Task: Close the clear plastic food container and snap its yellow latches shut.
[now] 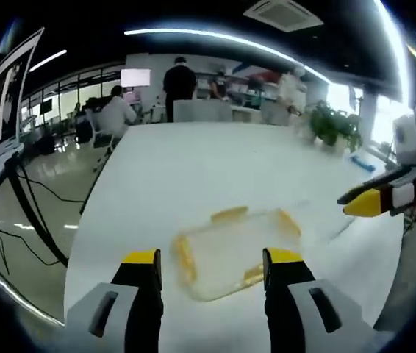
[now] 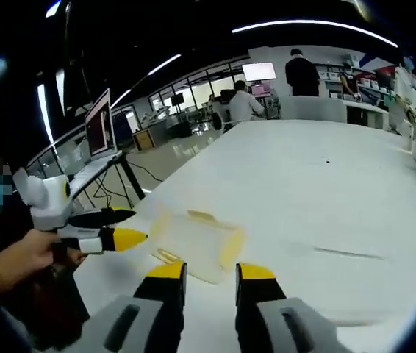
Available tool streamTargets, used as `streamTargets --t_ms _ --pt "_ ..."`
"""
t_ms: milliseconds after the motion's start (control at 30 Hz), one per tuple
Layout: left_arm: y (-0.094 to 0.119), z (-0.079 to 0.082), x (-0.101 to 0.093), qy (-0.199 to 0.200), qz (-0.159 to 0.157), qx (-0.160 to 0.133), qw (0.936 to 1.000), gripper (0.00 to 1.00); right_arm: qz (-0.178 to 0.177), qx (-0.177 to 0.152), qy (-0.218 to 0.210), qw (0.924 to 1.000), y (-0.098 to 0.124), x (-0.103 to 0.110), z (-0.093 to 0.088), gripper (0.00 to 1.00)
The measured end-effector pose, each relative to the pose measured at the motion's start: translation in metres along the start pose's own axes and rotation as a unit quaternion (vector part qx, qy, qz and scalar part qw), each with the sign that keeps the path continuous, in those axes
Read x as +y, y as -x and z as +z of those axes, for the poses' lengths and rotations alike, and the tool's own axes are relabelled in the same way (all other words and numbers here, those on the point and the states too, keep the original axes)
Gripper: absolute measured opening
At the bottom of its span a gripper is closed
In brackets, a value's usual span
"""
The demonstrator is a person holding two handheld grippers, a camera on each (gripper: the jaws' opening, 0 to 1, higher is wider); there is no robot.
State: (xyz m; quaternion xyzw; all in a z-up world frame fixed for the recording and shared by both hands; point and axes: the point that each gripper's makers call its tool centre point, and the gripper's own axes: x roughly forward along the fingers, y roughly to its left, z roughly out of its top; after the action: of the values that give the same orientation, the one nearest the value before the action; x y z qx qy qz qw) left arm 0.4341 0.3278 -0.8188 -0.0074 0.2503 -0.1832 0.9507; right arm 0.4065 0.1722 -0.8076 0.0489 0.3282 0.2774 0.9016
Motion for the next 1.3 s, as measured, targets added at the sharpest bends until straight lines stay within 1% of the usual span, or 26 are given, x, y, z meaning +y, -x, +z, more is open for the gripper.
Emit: streamTargets --t_ms 67,200,433,533,567,667,733,767,800,867,1000,1100,1133,1167,1200,1233,1267,1300 --pt "-0.006 -0.002 0.003 0.007 0.003 0.004 1.0000 0.51 -0.003 0.007 0.002 1.0000 -0.010 -0.002 -0.001 0.24" --pt "-0.014 -0.007 0.008 0.018 0.011 0.014 0.9997 0.46 -0.010 0.008 0.006 0.9999 -0.025 -0.004 0.000 0.24" --pt "-0.029 -0.018 0.013 0.021 0.017 0.036 0.9990 0.40 -0.025 0.010 -0.006 0.9996 -0.050 -0.011 0.000 0.26" --pt "-0.032 -0.019 0.013 0.012 0.020 0.039 0.9990 0.37 -0.026 0.013 -0.010 0.9995 -0.058 -0.012 -0.001 0.27" --pt "-0.034 -0.019 0.014 0.011 0.022 0.039 0.9989 0.36 -0.033 0.006 -0.016 0.9993 -0.061 -0.016 0.000 0.27" --pt "-0.038 -0.021 0.015 0.016 0.023 0.043 0.9987 0.33 -0.032 0.012 -0.014 0.9993 -0.068 -0.016 0.000 0.27" --pt "-0.041 -0.025 0.015 0.017 0.026 0.048 0.9984 0.32 -0.029 0.019 -0.004 0.9994 -0.073 -0.016 -0.003 0.27" --pt "-0.042 -0.023 0.015 0.024 0.026 0.041 0.9985 0.31 -0.029 0.022 -0.001 0.9993 -0.075 -0.016 -0.004 0.27" --pt "-0.043 -0.022 0.015 0.024 0.024 0.040 0.9986 0.29 -0.031 0.027 -0.004 0.9992 -0.075 -0.018 -0.007 0.27" --pt "-0.046 -0.021 0.016 0.015 0.027 0.036 0.9989 0.29 -0.033 0.031 -0.002 0.9989 -0.076 -0.020 -0.009 0.25" --pt "-0.046 -0.020 0.017 0.023 0.031 0.035 0.9986 0.26 -0.030 0.037 0.006 0.9988 -0.077 -0.021 -0.011 0.21" --pt "-0.046 -0.020 0.020 0.027 0.037 0.033 0.9984 0.23 -0.031 0.039 0.016 0.9987 -0.076 -0.023 -0.010 0.10" --pt "-0.045 -0.020 0.021 0.027 0.040 0.033 0.9983 0.20 -0.033 0.038 0.017 0.9986 -0.075 -0.024 -0.010 0.07" --pt "-0.045 -0.020 0.024 0.033 0.046 0.032 0.9979 0.18 -0.044 0.031 0.030 0.9981 -0.075 -0.028 -0.006 0.06" --pt "-0.045 -0.019 0.025 0.036 0.051 0.031 0.9976 0.15 -0.040 0.034 0.031 0.9982 -0.076 -0.028 -0.007 0.06" --pt "-0.044 -0.018 0.027 0.033 0.054 0.030 0.9975 0.06 -0.039 0.034 0.028 0.9982 -0.076 -0.028 -0.006 0.06" --pt "-0.044 -0.018 0.028 0.036 0.060 0.029 0.9971 0.06 -0.039 0.036 0.023 0.9983 -0.076 -0.029 -0.006 0.05" --pt "-0.043 -0.018 0.028 0.027 0.057 0.032 0.9975 0.05 -0.039 0.036 0.021 0.9984 -0.076 -0.030 -0.005 0.05"
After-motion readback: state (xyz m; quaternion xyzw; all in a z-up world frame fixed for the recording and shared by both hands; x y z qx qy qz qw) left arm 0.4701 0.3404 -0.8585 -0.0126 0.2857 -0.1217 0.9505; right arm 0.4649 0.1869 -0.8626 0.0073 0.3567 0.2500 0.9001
